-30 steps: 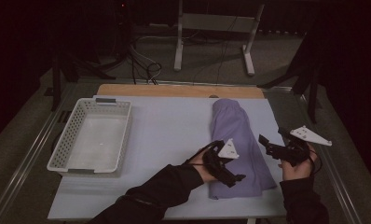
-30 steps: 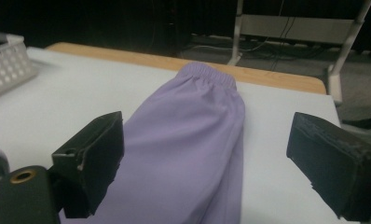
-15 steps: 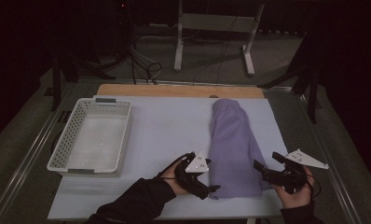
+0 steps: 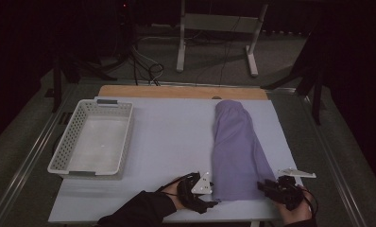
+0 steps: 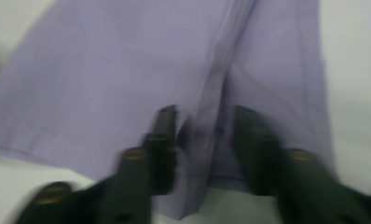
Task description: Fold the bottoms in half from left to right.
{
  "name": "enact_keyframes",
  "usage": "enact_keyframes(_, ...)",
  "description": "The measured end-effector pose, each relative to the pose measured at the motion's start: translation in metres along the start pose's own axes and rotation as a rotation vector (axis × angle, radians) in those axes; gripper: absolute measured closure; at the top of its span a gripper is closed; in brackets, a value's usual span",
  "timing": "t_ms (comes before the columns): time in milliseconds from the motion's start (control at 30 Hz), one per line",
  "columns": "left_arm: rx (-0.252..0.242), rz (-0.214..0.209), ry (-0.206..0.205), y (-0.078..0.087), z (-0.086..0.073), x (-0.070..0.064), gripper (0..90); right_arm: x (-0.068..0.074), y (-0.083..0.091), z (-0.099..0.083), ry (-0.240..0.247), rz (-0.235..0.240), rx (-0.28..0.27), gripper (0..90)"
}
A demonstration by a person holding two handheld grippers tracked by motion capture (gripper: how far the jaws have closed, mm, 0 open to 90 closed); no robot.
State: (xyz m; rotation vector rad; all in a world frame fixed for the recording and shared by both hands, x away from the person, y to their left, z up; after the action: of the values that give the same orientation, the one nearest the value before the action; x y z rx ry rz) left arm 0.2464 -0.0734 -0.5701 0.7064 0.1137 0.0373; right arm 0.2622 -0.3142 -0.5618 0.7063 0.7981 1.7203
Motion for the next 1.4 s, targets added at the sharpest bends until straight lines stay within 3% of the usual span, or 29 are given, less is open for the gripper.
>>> enact_keyframes(33, 0.011, -0.006, -0.005, -0.001, -0.001, 0.0, 39.6, 0.0, -0.002, -0.001, 0.005, 0.001, 0.009, 67.8)
enact_keyframes(67, 0.017, -0.004, -0.004, -0.004, -0.003, 0.002, 42.8, 0.001, -0.003, 0.0, 0.008, 0.016, 0.019, 85.1)
enact_keyframes(133, 0.015, -0.012, -0.001, -0.004, -0.003, 0.001, 43.4, 0.001, -0.001, 0.001, 0.005, 0.02, 0.017, 87.4)
enact_keyframes(233, 0.026, -0.021, -0.017, -0.007, -0.005, -0.001, 47.1, -0.003, 0.006, 0.007, -0.006, 0.013, -0.021, 88.1)
enact_keyframes(400, 0.02, -0.031, -0.032, -0.011, -0.003, -0.002, 51.5, -0.019, 0.02, 0.018, -0.063, -0.021, -0.089, 88.2)
enact_keyframes(700, 0.031, -0.047, -0.082, -0.024, 0.007, -0.008, 55.5, -0.02, 0.016, 0.015, -0.065, -0.025, -0.075, 88.0)
enact_keyframes(900, 0.029, -0.057, -0.072, -0.03, 0.011, -0.004, 72.3, -0.019, 0.017, 0.015, -0.061, -0.022, -0.076, 87.9)
enact_keyframes(933, 0.035, -0.042, -0.073, -0.03, 0.011, -0.003, 82.8, -0.02, 0.018, 0.016, -0.065, -0.019, -0.082, 87.8)
enact_keyframes(1033, 0.037, -0.024, -0.062, -0.032, 0.013, -0.002, 90.0, -0.02, 0.018, 0.016, -0.061, -0.017, -0.084, 87.8)
enact_keyframes(1100, 0.044, -0.033, -0.064, -0.029, 0.013, -0.002, 90.0, -0.019, 0.019, 0.016, -0.064, -0.014, -0.086, 87.8)
enact_keyframes(1167, 0.021, -0.033, -0.043, -0.02, 0.016, -0.001, 90.0, -0.019, 0.02, 0.017, -0.066, -0.017, -0.092, 87.8)
enact_keyframes(1400, -0.026, 0.044, -0.055, 0.025, 0.036, 0.008, 90.0, -0.016, 0.025, 0.023, -0.065, -0.005, -0.113, 87.7)
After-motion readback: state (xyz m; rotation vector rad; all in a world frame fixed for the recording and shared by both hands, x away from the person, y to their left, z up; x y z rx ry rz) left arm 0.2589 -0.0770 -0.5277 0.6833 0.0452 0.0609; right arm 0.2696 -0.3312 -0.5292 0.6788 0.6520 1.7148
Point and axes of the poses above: each handheld gripper's, and its own axes: y roughly backward along the jaws, z roughly out of its top, x roughly to its left, the point moved 7 cm from there along -y, roughly forward along the jaws, and after that the axes turned 8 degrees about -z, right-handed, at the moved point
